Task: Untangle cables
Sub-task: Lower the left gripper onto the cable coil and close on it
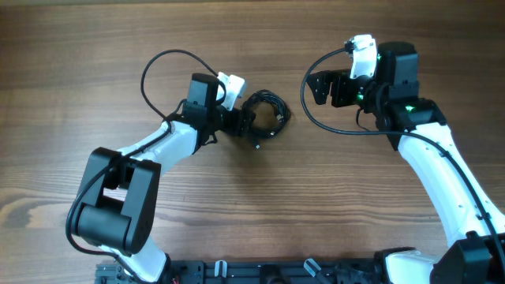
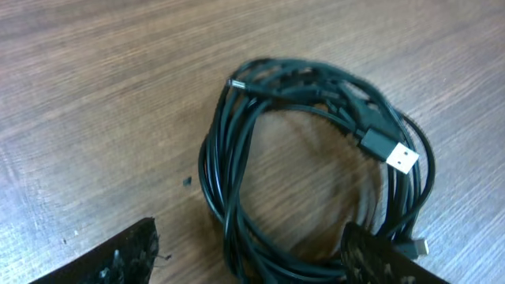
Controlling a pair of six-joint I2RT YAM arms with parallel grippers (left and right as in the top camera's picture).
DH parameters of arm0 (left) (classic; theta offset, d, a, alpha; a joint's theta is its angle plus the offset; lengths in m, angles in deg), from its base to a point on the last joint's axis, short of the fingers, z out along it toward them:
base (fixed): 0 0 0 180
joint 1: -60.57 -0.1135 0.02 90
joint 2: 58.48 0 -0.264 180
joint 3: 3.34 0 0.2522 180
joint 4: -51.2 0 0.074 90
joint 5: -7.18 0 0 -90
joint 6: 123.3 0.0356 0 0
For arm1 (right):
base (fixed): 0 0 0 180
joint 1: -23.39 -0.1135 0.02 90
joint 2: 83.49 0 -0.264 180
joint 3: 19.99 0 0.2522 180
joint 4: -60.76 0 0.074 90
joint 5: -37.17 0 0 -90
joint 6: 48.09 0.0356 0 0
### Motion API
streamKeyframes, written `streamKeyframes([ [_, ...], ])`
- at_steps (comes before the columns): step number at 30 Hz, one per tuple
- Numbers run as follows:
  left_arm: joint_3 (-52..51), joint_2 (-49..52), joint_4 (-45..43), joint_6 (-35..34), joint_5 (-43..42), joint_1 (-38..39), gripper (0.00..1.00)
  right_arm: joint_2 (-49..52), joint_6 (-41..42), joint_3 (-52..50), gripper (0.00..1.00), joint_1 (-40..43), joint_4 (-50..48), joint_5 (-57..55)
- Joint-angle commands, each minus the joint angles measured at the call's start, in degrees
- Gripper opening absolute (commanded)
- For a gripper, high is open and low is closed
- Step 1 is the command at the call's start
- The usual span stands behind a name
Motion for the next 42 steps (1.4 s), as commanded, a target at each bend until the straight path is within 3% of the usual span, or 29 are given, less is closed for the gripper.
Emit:
streamKeyframes([
  [1,1.0,0.9,0.8,2.9,0.7,0.2,0.75,1.0,-0.6,-0.5,1.00,-0.2,-0.2,1.6],
  [31,1.0,5.2,-5.3,2.2,-3.3,2.4,0.70,1.0,-0.6,-0.5,1.00,-0.2,0.0,1.6],
  [36,1.0,5.2,-5.2,2.1,-3.3,2.4,0.59,1.0,-0.5,-0.5,1.00,-0.2,0.0,1.6],
  [40,1.0,5.2,-5.2,0.0,-0.5,2.4,0.41,1.0,-0.2,-0.5,1.00,-0.2,0.1,1.0],
  [42,1.0,5.2,-5.2,-0.4,0.2,2.3,0.38,1.0,-0.1,-0.5,1.00,-0.2,0.1,0.9],
])
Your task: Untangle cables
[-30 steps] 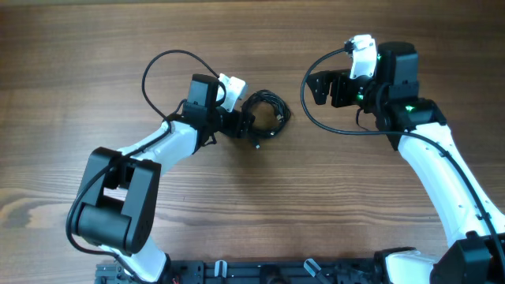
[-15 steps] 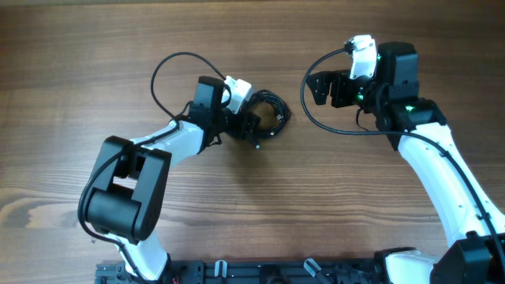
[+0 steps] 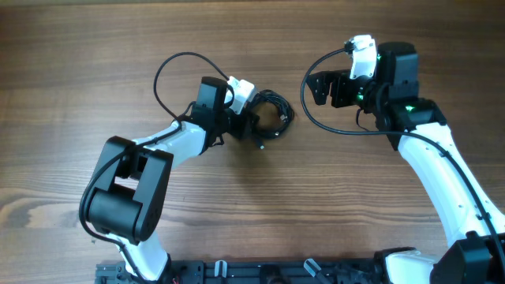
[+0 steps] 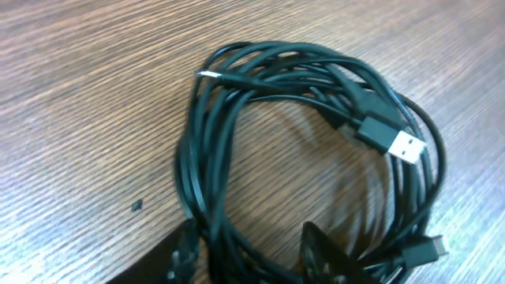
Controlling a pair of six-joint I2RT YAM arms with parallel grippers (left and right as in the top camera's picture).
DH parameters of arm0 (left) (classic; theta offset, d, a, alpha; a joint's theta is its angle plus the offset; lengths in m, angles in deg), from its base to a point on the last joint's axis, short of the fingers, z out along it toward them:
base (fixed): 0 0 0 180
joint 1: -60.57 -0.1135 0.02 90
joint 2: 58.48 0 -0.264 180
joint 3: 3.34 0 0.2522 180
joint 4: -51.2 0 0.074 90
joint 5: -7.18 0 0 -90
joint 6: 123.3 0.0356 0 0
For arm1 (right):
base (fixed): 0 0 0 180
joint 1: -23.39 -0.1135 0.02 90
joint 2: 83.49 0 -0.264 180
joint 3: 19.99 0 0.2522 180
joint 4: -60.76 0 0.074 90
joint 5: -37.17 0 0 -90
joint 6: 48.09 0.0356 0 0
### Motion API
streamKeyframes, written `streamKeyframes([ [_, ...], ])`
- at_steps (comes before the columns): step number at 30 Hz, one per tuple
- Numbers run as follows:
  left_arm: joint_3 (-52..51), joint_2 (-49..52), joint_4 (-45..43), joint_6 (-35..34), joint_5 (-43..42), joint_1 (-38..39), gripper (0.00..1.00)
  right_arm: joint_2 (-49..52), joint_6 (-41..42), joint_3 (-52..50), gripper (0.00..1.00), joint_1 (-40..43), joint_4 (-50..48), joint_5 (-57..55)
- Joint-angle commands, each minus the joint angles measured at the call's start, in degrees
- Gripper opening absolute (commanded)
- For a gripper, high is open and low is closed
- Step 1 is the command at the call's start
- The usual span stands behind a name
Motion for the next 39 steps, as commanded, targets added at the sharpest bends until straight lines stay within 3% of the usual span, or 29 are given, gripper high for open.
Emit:
streamKeyframes([
  [1,0.9,0.7,-0.2,-1.3,1.9,0.3,0.38,0.9,-0.2,-0.5,1.00,-0.2,-0.1,0.5],
  [10,0.9,0.7,-0.2,-1.8,1.9,0.3,0.37,0.9,-0.2,-0.5,1.00,-0.2,0.1,0.5],
  [16,1.7,0.6,-0.2,-4.6,1.9,0.2,0.04,0.9,-0.2,-0.5,1.00,-0.2,0.1,0.5],
  [27,3.9,-2.7,0.3,-5.9,1.9,0.2,0.04,0.9,-0.2,-0.5,1.00,-0.2,1.2,-1.3],
  [39,3.9,-17.7,2.5,-6.1,1.8,0.2,0.04,1.0,-0.1,-0.5,1.00,-0.3,3.1,-1.2],
])
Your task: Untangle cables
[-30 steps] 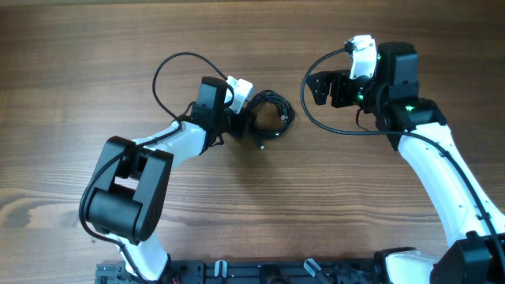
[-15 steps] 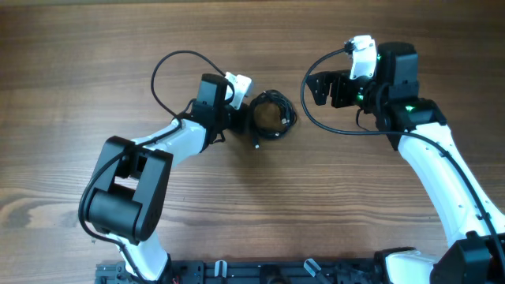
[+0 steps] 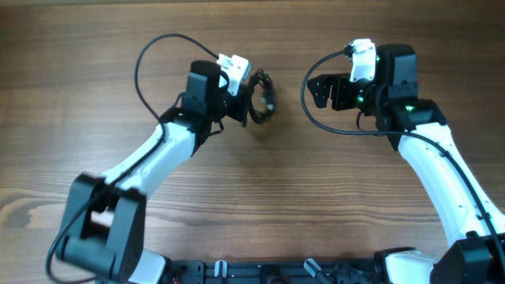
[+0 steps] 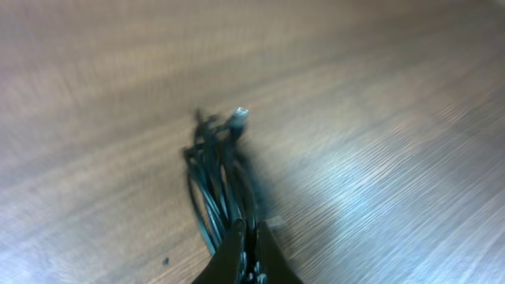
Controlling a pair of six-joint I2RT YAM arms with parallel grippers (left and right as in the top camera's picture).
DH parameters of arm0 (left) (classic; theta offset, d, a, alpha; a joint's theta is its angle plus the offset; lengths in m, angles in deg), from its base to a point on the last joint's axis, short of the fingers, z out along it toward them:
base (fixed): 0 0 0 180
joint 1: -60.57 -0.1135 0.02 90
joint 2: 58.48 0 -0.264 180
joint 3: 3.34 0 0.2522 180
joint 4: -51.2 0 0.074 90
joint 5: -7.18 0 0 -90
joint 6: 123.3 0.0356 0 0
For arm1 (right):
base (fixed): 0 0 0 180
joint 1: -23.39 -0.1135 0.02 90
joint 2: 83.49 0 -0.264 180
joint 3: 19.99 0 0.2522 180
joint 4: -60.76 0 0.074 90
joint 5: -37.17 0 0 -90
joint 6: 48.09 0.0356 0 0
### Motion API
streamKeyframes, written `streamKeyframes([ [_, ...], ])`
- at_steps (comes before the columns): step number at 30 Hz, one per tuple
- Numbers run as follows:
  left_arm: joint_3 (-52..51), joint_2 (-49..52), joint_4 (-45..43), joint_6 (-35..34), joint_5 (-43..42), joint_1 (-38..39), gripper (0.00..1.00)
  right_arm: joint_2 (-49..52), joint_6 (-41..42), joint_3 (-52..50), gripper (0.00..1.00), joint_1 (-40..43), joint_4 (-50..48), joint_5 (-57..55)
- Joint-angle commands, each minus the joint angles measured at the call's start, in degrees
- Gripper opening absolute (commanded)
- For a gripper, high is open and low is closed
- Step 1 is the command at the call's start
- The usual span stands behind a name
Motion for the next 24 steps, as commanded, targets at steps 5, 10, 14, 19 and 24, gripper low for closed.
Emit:
streamKeyframes([
  [5,1.4,-11.3,1.1,-0.6,-0.8,0.2,0.04,2.0,0.8,-0.6,1.00,-0.5,0.9,1.9],
  [10,1.4,-14.4,1.2,-1.8,-1.8,0.2,0.04,4.7,0.9,-0.6,1.00,-1.6,-0.5,6.4],
  [14,1.4,-15.6,1.2,-1.8,-1.8,0.3,0.04,7.2,0.9,-0.6,1.00,-3.4,-2.0,8.2],
  [19,1.4,-17.5,1.2,-1.8,-1.8,0.3,0.04,8.7,1.2,-0.6,1.00,-7.0,-5.3,9.2],
  [24,1.4,-20.3,1.2,-1.9,-1.8,0.3,0.04,9.5,5.1,-0.6,0.95,-10.0,-8.2,8.9],
])
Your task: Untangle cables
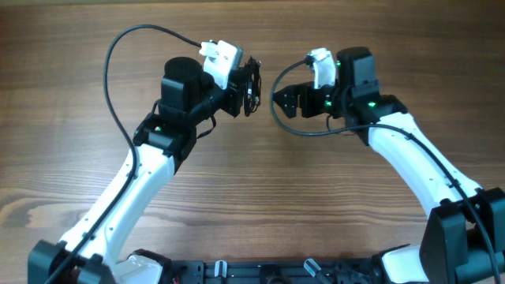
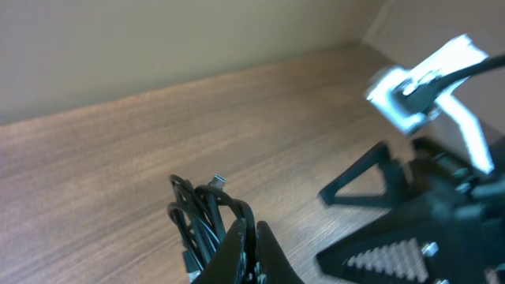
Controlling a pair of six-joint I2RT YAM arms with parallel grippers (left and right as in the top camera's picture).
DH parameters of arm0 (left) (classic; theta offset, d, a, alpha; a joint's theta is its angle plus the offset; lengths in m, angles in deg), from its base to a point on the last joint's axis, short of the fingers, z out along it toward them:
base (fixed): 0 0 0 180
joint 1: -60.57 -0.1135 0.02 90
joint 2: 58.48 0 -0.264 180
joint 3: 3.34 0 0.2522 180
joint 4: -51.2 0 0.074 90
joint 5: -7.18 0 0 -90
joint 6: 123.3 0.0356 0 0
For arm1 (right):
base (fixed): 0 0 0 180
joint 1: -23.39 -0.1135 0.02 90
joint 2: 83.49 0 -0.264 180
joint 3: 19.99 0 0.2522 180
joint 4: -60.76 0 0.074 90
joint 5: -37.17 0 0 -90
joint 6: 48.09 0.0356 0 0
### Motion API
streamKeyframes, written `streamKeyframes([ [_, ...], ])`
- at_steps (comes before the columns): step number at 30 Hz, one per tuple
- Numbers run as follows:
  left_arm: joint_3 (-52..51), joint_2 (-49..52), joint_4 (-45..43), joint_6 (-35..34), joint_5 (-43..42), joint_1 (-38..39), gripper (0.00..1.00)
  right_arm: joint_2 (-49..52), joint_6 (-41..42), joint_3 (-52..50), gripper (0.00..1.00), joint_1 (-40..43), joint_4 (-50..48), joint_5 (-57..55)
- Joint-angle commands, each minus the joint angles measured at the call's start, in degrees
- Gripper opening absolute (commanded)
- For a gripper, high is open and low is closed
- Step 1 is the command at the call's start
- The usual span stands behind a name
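Note:
A bundle of black cables (image 1: pixel 253 81) hangs off the wooden table, coiled in loops with a small plug sticking up from it (image 2: pixel 218 182). My left gripper (image 1: pixel 245 93) is shut on the bundle's strands; in the left wrist view its fingers (image 2: pixel 249 244) are pressed together with the coil (image 2: pixel 197 217) just beyond them. My right gripper (image 1: pixel 286 101) is open a short way to the right of the bundle and does not touch it. In the left wrist view it shows as two spread black fingers (image 2: pixel 355 185), one with a ridged pad (image 2: pixel 390 260).
The wooden table (image 1: pixel 237 205) lies below both arms. Each arm carries its own black wiring loop: the left arm's loop (image 1: pixel 118 51) and the right arm's loop (image 1: pixel 278 118). A plain wall (image 2: pixel 158 39) rises beyond the far table edge.
My left gripper, still shut on the bundle, has risen higher off the table. The right arm has swung left, and its open gripper now sits close beside the bundle.
The bundle lay flat on the table with my left gripper open at its near side. The gripper then narrowed around the near strands. Later it was shut on them with the coil raised edge-on. Now the coil hangs higher, with the right gripper beside it.

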Motion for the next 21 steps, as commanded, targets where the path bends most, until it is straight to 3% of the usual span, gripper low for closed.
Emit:
streamKeyframes([
  [1,1.2,-4.3,-0.4,-0.7,-1.2,0.3,0.04,1.6,3.2,-0.5,0.95,-2.1,-2.3,1.4],
  [3,1.2,-5.6,-0.4,-0.7,-1.1,0.2,0.04,2.1,3.5,-0.5,0.91,-3.0,-3.0,0.5],
  [21,1.2,-11.0,1.5,-0.7,-1.2,0.3,0.04,2.5,6.6,-0.5,0.88,-5.6,-8.5,-1.2],
])
